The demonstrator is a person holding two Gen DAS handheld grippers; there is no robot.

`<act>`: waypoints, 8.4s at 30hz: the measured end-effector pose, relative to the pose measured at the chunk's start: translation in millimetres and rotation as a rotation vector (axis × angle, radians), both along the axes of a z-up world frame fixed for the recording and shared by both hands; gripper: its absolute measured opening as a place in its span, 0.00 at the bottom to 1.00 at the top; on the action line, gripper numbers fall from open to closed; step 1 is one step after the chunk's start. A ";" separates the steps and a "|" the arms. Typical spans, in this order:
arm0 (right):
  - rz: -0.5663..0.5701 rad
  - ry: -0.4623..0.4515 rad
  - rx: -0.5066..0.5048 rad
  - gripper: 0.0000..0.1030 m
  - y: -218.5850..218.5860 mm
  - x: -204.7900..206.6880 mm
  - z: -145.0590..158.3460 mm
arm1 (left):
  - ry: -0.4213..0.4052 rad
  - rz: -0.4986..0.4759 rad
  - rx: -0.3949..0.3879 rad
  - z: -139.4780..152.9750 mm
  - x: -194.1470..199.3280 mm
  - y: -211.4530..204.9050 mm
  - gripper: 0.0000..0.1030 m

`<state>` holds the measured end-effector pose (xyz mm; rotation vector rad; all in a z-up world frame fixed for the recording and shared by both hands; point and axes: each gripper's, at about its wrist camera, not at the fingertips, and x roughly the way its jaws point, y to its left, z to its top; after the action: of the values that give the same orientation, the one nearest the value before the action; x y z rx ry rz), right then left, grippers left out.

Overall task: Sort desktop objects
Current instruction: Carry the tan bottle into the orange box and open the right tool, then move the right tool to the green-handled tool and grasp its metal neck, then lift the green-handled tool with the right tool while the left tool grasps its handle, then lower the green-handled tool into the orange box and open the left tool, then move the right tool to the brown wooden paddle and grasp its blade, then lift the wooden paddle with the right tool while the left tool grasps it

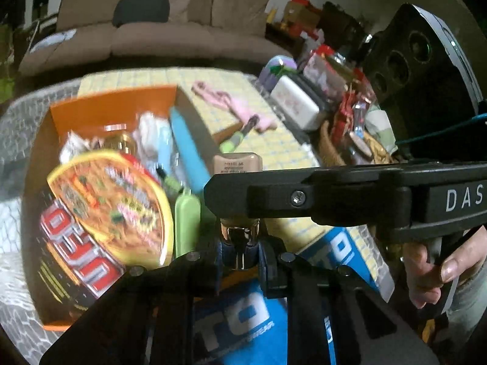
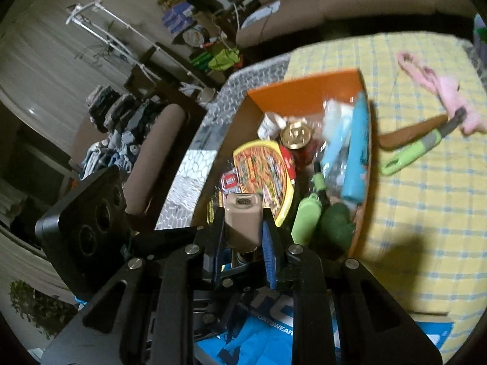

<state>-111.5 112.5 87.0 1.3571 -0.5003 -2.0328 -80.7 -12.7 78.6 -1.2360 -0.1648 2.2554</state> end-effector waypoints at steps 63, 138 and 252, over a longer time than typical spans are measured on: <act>-0.380 0.070 0.180 0.97 190.5 -20.1 3.9 | 0.114 0.136 -0.280 45.8 -78.1 104.9 0.85; 0.013 0.564 0.920 0.23 74.6 -36.4 153.5 | 0.248 -0.210 -0.208 67.2 -89.1 134.4 0.22; -0.205 -0.013 0.308 0.18 180.2 7.3 -98.2 | -0.701 0.268 0.273 -152.7 -152.9 175.4 0.26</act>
<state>-104.2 292.7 -11.2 1.5526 -0.3532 -2.3442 -233.6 162.7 -74.1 -1.8753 -0.9109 1.8168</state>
